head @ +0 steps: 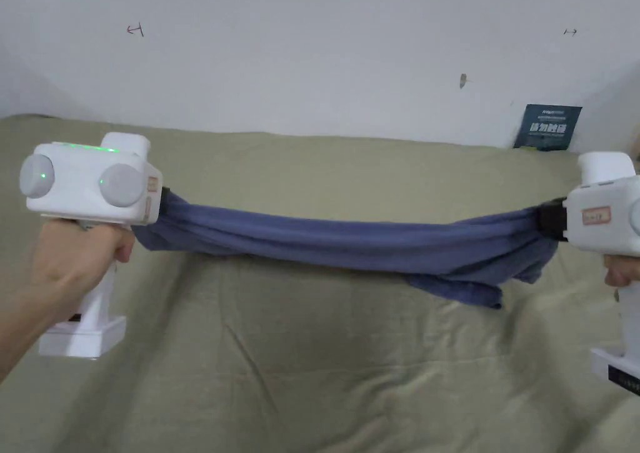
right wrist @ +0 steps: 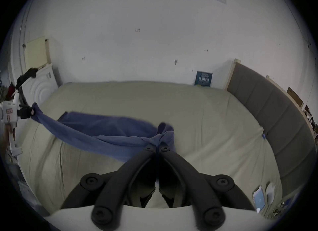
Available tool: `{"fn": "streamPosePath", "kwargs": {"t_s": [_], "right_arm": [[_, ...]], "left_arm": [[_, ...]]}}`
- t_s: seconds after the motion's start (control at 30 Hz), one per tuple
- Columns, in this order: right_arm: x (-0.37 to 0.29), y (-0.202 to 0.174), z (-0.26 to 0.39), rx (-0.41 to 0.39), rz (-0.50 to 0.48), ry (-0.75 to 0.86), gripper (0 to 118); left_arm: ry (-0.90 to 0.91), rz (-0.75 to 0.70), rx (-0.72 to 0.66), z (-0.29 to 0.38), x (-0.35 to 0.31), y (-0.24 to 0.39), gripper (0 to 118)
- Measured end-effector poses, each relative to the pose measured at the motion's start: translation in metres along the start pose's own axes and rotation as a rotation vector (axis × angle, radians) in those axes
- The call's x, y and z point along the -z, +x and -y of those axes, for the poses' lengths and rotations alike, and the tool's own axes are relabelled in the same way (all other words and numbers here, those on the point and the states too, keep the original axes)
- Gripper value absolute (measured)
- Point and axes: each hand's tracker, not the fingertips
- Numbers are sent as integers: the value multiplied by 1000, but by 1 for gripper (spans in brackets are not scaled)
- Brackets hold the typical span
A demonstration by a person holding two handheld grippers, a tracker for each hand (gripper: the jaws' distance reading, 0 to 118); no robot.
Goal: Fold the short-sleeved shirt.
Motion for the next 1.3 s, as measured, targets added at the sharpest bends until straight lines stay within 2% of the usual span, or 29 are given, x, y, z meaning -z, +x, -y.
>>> {"fn": "streamPosePath", "kwargs": {"t_s": [0.1,0.17,0.3,0.47,0.63,0.77,0.9,0.97,1.03,1.07,1.1,1.13,1.17,1.2,1.3], "right_arm": [[-31,-3,56,22,-14,-10,3],[-52,-3,89,88,-41,-27,3],[-93,-7,146,78,-40,-70,3],[-137,3,205,130,-57,-57,3],[-172,3,251,110,-76,-76,3],[-176,-1,278,106,-83,-106,3],[-169,0,291,145,-92,-153,3],[-165,-2,295,117,-91,-162,3],[-160,-3,298,111,-87,-164,9],[-158,-1,299,116,-76,-166,25],[-157,0,300,128,-59,-168,73],[-155,-3,301,141,-53,-188,105],[-156,-4,300,145,-52,-194,117],[-162,-6,301,146,-55,-156,117],[-171,-14,298,116,-56,-154,117]], "left_arm": [[-23,6,-3,46,-27,-7,2],[-34,14,-7,75,-48,-11,2],[-60,20,5,131,-89,-20,2],[-78,29,24,197,-139,-36,2],[-113,64,-1,248,-170,-53,2],[-121,79,-35,272,-180,-60,2],[-132,80,-56,281,-178,-62,2],[-137,89,-61,285,-176,-63,2],[-139,85,-61,287,-174,-61,4],[-139,86,-66,288,-173,-61,6],[-139,87,-72,288,-173,-61,31],[-142,87,-79,288,-173,-61,73],[-161,88,-79,289,-171,-60,110],[-164,81,-77,290,-173,-60,118],[-129,68,-64,296,-188,-56,117]]}}
